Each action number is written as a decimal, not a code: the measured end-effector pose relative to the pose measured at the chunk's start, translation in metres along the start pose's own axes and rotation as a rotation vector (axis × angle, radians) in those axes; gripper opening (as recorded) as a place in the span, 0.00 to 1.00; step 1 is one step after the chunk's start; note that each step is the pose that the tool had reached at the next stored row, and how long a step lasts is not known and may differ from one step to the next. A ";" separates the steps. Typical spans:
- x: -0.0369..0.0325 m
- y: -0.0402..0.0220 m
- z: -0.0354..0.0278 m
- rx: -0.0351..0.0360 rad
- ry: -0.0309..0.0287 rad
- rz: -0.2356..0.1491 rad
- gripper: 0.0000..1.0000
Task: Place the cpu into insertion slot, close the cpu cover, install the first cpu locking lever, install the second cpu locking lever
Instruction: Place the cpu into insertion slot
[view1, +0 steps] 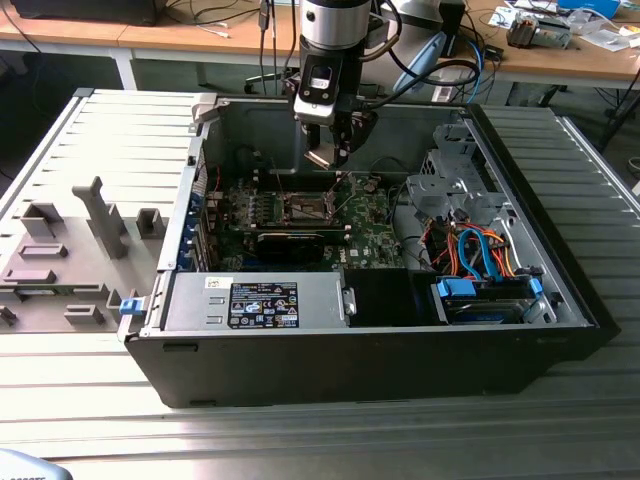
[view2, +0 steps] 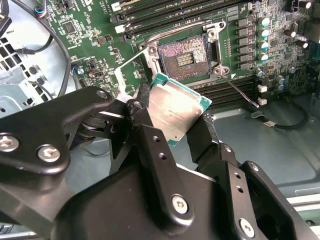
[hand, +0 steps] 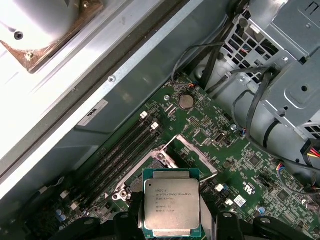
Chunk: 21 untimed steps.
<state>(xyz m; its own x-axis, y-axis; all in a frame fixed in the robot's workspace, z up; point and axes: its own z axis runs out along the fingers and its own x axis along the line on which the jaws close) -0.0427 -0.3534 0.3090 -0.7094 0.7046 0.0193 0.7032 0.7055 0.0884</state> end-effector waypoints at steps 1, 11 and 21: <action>0.0000 0.0000 0.0000 0.0000 0.0000 0.001 0.54; 0.0000 0.0000 0.0000 -0.0002 -0.0009 0.011 0.54; 0.0000 0.0000 0.0000 -0.0004 -0.0016 0.019 0.54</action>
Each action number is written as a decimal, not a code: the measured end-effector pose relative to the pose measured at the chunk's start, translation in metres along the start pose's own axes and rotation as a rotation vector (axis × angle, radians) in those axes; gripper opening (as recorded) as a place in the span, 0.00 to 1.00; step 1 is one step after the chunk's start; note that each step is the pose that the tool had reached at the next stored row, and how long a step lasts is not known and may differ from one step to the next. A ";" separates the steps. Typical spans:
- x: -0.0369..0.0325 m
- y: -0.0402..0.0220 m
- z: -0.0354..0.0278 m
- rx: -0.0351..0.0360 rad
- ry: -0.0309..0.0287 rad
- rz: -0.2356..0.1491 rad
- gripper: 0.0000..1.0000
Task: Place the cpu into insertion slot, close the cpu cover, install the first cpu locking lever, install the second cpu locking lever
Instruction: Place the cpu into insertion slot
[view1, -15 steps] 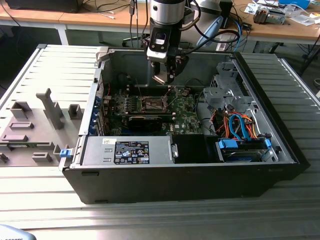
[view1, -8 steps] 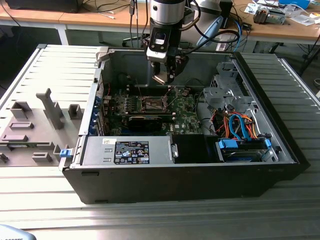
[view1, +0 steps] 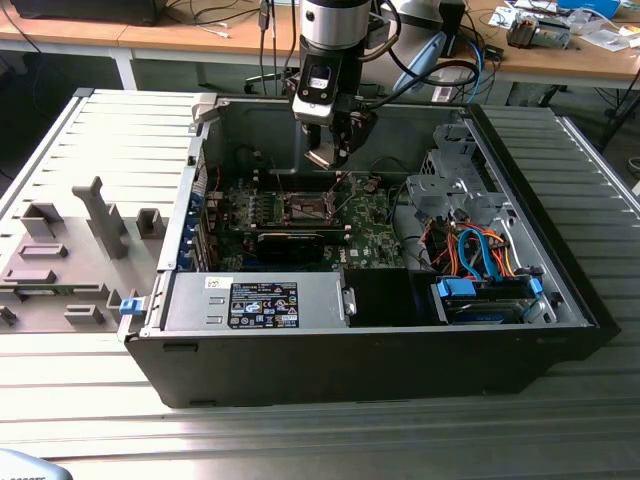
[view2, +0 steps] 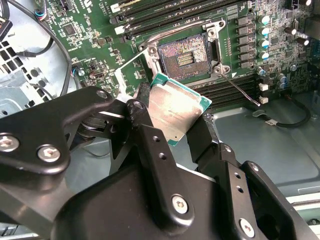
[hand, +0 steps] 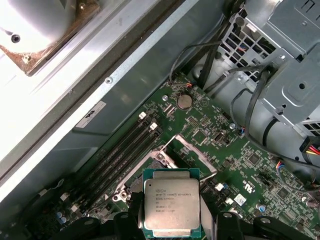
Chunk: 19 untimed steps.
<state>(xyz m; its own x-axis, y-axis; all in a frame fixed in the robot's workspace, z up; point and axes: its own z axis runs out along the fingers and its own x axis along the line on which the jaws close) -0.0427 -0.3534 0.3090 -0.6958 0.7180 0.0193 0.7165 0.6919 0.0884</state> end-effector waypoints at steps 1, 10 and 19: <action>0.0000 0.0000 0.0000 0.0000 -0.0001 0.001 0.54; 0.0000 0.0000 0.0000 -0.0002 -0.0010 0.011 0.54; 0.0000 0.0000 0.0000 -0.0004 -0.0017 0.019 0.54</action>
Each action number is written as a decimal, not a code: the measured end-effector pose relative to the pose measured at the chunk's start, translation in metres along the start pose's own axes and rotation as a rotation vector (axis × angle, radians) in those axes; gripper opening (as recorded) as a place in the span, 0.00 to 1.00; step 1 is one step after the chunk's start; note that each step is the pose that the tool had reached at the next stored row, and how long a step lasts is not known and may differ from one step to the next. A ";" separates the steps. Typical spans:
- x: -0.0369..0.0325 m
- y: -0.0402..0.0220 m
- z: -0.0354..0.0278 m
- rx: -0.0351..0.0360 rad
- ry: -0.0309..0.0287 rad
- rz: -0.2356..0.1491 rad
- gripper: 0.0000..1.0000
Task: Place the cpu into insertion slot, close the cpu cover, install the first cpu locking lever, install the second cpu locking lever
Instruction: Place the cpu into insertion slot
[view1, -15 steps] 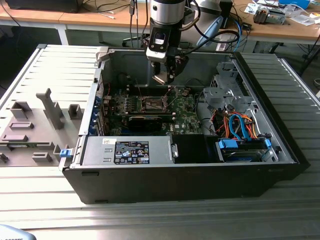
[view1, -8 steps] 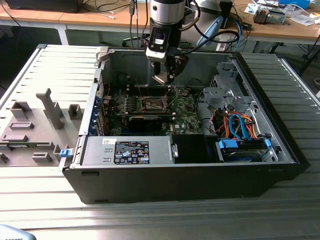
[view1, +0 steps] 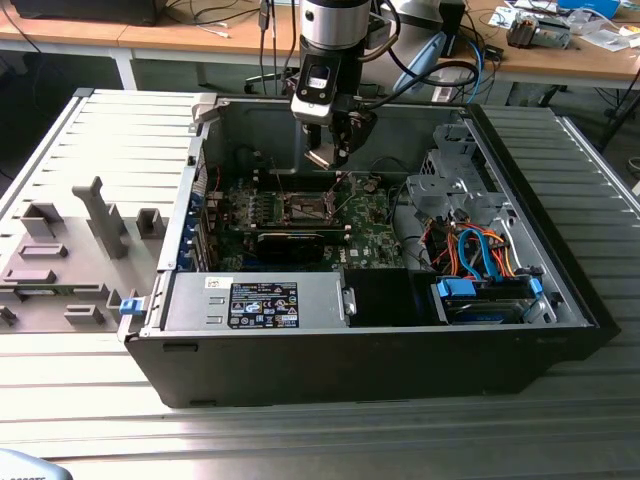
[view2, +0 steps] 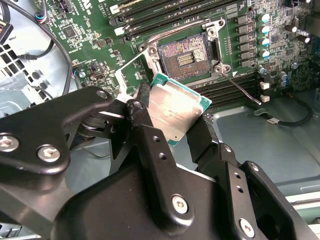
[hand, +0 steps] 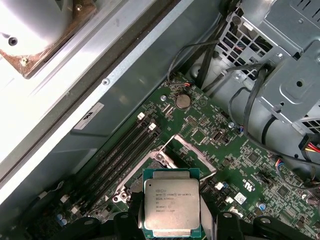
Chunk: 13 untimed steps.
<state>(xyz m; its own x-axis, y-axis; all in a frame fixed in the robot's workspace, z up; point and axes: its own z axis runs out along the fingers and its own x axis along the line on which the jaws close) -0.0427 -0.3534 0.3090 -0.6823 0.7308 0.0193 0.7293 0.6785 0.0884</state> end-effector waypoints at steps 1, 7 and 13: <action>0.0000 0.0000 0.0000 0.0000 -0.0001 0.001 0.54; 0.0000 0.0000 0.0000 -0.0001 -0.0005 0.006 0.54; 0.0000 0.0000 0.0000 -0.0002 -0.0012 0.013 0.54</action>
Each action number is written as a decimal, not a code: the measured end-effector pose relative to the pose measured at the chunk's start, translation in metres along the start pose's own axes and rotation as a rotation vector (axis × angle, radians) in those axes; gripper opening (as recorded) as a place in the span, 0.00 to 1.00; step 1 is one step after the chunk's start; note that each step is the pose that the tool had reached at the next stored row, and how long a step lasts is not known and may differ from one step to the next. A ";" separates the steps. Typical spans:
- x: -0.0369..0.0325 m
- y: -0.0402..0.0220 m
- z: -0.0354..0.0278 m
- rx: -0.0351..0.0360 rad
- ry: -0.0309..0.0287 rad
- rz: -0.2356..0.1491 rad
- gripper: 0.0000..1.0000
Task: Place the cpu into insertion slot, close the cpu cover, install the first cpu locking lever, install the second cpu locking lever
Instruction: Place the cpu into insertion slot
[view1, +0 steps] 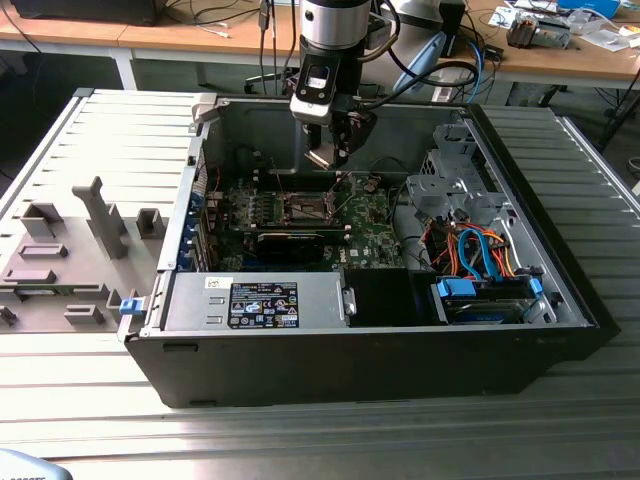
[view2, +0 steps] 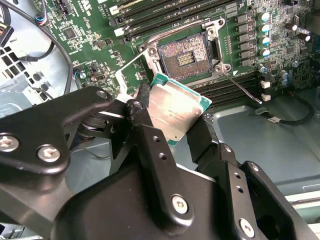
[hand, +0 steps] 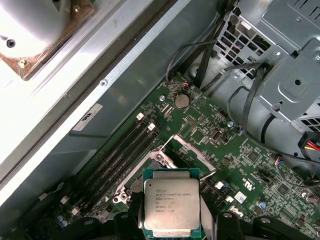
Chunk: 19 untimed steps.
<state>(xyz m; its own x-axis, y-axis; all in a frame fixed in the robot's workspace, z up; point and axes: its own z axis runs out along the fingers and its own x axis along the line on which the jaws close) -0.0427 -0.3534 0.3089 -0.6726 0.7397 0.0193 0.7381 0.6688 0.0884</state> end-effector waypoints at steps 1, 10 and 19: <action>0.0000 0.0000 0.0000 0.0000 -0.0001 0.001 0.54; 0.0000 0.0000 0.0000 -0.0002 -0.0006 0.008 0.54; 0.0000 0.0000 0.0000 -0.0004 -0.0014 0.016 0.54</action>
<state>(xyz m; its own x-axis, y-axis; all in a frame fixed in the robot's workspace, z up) -0.0427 -0.3534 0.3089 -0.6606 0.7505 0.0193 0.7488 0.6569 0.0885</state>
